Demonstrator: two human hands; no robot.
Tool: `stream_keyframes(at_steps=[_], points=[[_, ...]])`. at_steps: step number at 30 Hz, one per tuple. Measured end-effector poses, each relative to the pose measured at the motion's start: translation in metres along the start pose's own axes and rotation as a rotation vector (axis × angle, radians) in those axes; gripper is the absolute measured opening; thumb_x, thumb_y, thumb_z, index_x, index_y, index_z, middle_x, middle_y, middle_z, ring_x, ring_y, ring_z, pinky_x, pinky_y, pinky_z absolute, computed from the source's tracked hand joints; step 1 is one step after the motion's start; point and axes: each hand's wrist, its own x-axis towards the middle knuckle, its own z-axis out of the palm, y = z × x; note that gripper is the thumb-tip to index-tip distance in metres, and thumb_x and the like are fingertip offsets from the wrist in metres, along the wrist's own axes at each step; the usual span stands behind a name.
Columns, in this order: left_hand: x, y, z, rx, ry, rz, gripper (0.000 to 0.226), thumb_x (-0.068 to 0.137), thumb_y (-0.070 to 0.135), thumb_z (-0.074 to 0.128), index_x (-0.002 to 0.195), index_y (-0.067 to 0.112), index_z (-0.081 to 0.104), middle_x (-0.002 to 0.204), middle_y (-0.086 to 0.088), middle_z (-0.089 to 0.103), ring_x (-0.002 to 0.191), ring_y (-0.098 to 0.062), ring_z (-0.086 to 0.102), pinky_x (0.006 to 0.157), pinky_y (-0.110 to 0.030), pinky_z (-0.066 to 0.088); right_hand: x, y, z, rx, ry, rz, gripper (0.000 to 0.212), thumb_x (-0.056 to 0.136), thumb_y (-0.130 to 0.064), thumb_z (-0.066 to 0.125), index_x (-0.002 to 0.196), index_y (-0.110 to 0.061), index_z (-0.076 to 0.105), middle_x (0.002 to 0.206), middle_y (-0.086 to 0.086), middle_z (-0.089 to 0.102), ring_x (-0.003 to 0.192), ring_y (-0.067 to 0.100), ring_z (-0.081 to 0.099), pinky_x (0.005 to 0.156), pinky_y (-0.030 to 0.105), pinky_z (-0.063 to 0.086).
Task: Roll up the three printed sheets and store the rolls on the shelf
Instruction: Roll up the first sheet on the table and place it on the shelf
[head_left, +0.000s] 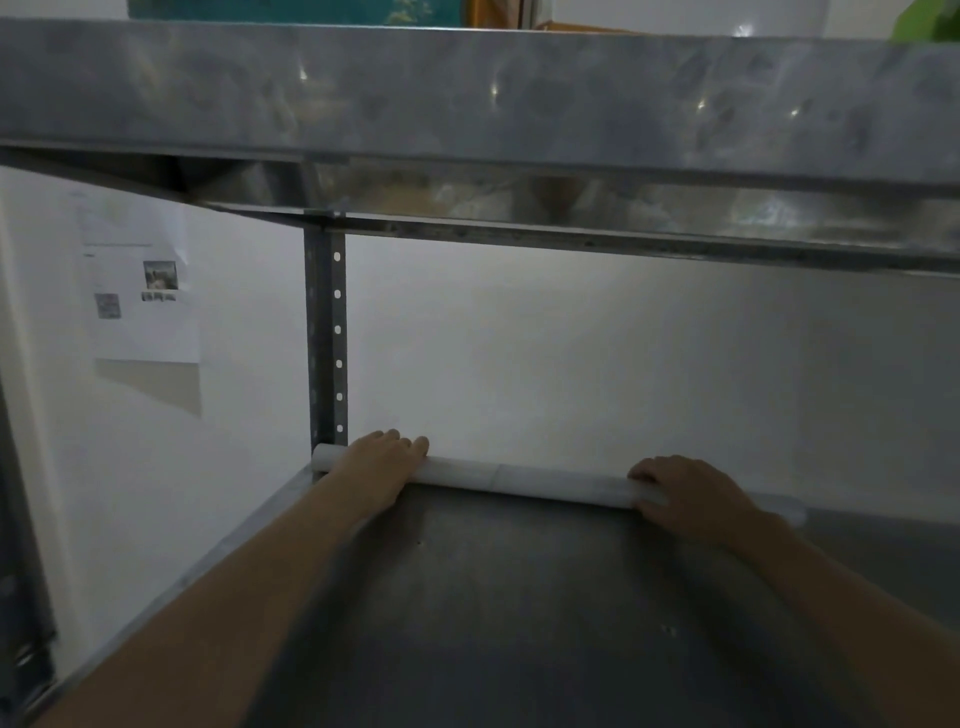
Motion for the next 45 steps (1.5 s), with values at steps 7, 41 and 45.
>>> stream_keyframes(at_steps=[7,41,45], points=[[-0.001,0.007,-0.004,-0.025,-0.035,-0.068,0.046,0.092,0.003,0.053,0.134,0.015,0.039,0.127,-0.007,0.056,0.117,-0.026,0.053,0.096,-0.035,0.042,0.004,-0.009,0.009,-0.074,0.044,0.055,0.03,0.098,-0.035,0.053,0.126,-0.024,0.056,0.126,-0.001,0.06,0.116,0.021,0.054,0.096,0.032,0.041],[0.0,0.003,0.016,-0.076,0.152,-0.025,0.032,0.065,0.02,0.075,0.095,0.019,0.064,0.083,0.001,0.069,0.072,-0.021,0.064,0.067,-0.033,0.053,0.002,-0.03,0.018,-0.096,0.07,0.096,0.06,0.084,-0.043,0.046,0.138,-0.019,0.053,0.133,0.002,0.06,0.123,0.024,0.053,0.107,0.038,0.037],[-0.001,0.005,0.012,-0.137,0.095,-0.005,0.039,0.082,0.026,0.061,0.119,0.016,0.06,0.112,-0.004,0.067,0.101,-0.027,0.063,0.091,-0.039,0.049,-0.001,-0.03,0.018,-0.092,0.054,0.098,0.064,0.086,-0.047,0.044,0.144,-0.021,0.047,0.139,0.0,0.055,0.128,0.022,0.048,0.11,0.036,0.033]])
